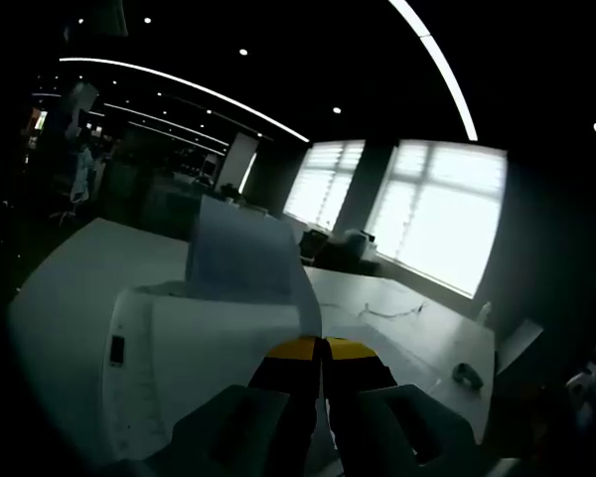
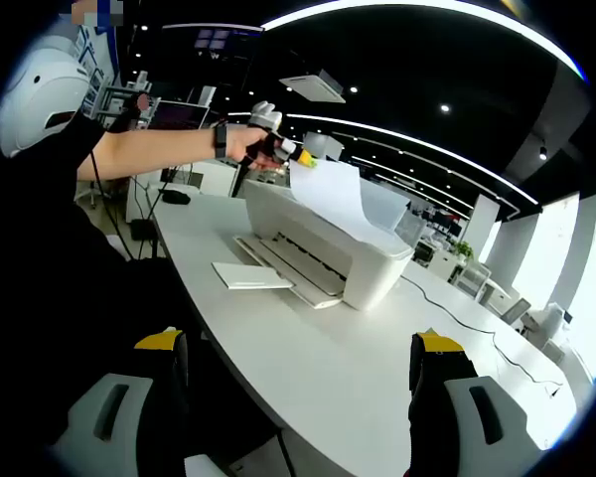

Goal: Remove the paper from the printer output slot and place it on top of the printer

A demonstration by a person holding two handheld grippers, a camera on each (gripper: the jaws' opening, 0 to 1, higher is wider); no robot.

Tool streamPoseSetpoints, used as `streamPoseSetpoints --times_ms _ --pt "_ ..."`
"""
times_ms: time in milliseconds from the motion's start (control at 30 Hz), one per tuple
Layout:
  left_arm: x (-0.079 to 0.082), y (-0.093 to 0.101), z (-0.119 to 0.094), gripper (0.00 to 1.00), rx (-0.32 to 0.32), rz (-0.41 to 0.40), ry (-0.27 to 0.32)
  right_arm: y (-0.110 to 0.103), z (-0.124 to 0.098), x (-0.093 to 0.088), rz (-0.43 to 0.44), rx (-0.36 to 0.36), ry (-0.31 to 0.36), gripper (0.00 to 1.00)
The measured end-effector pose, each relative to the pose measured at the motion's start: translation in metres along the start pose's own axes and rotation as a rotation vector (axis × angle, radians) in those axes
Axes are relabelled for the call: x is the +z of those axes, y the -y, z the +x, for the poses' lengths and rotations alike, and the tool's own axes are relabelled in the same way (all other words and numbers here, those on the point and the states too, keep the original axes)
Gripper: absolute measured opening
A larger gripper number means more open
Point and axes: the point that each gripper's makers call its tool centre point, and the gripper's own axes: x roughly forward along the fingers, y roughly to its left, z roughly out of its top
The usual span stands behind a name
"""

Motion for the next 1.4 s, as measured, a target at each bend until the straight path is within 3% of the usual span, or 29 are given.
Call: streamPoseSetpoints --times_ms 267,700,1400 --pt "-0.003 -0.001 -0.001 0.06 0.007 0.003 0.006 0.001 -0.001 0.001 -0.001 0.0 0.002 0.88" --pt "0.011 -0.016 -0.008 0.05 0.071 -0.003 0.082 0.002 -0.001 -0.002 0.002 -0.002 -0.001 0.88" --pt "0.013 -0.038 -0.022 0.05 0.121 -0.054 0.153 0.001 0.001 -0.002 0.001 0.0 -0.002 0.88"
